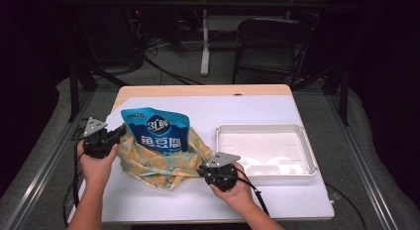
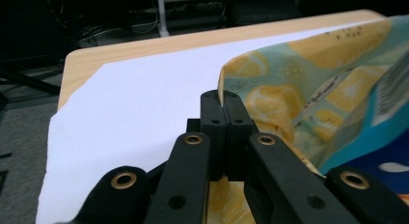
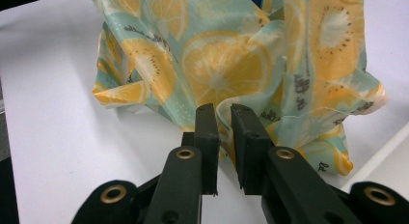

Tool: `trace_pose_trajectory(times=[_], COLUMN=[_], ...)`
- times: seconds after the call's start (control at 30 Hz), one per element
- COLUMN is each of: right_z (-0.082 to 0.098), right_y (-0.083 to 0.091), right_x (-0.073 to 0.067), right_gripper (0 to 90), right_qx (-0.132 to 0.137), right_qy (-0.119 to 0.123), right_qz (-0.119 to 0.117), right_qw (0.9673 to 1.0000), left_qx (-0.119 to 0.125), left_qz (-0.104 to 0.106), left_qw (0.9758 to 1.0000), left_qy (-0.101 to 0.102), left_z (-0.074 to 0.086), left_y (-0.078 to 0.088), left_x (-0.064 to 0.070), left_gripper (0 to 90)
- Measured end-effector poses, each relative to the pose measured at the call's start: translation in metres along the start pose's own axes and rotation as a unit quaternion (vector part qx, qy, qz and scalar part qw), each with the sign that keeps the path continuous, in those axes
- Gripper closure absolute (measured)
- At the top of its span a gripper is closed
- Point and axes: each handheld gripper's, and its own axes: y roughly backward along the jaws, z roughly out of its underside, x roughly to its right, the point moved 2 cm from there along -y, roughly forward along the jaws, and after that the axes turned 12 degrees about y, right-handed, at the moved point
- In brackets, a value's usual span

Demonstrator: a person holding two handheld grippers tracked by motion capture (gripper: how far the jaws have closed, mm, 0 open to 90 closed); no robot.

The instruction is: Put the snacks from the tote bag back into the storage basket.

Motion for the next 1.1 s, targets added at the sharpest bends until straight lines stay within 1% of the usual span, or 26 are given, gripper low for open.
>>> trace_pose_trajectory(times=[0.17,0.33,0.4,0.57,0.67,0.77,0.83,0.93,1.03,1.1], right_z=[-0.003,-0.01,-0.015,-0.031,-0.041,-0.049,-0.053,-0.058,-0.061,-0.061], right_y=[0.005,0.018,0.024,0.041,0.046,0.046,0.042,0.035,0.024,0.018], right_x=[-0.001,-0.003,-0.003,-0.002,0.003,0.009,0.013,0.018,0.022,0.025], right_gripper=[76.2,69.7,67.6,65.6,64.0,63.2,63.8,65.9,68.0,72.2], right_qx=[0.008,0.026,0.037,0.062,0.067,0.069,0.069,0.061,0.052,0.046], right_qy=[0.0,0.0,0.004,0.012,0.02,0.019,0.019,0.024,0.025,0.028], right_qz=[0.001,0.006,0.01,0.022,0.033,0.046,0.048,0.051,0.05,0.054], right_qw=[1.0,0.9996,0.9993,0.9978,0.997,0.9963,0.9963,0.9966,0.9971,0.9971], left_qx=[-0.006,-0.007,-0.008,-0.01,-0.01,-0.008,-0.009,-0.007,-0.008,-0.009], left_qz=[-0.003,0.002,0.005,0.009,0.01,0.011,0.01,0.008,0.008,0.007], left_qw=[1.0,1.0,1.0,0.9999,0.9999,0.9999,0.9999,0.9999,0.9999,0.9999], left_qy=[-0.003,0.001,0.001,0.003,0.004,0.007,0.006,0.005,0.004,0.003], left_z=[0.002,0.003,0.003,0.004,0.004,0.004,0.004,0.004,0.005,0.005], left_y=[-0.007,-0.011,-0.012,-0.014,-0.014,-0.014,-0.014,-0.014,-0.015,-0.015], left_x=[-0.001,-0.001,-0.001,-0.001,-0.001,-0.002,-0.003,-0.003,-0.003,-0.004], left_gripper=[89.1,89.1,89.0,89.0,88.9,89.0,88.9,88.9,88.9,88.9])
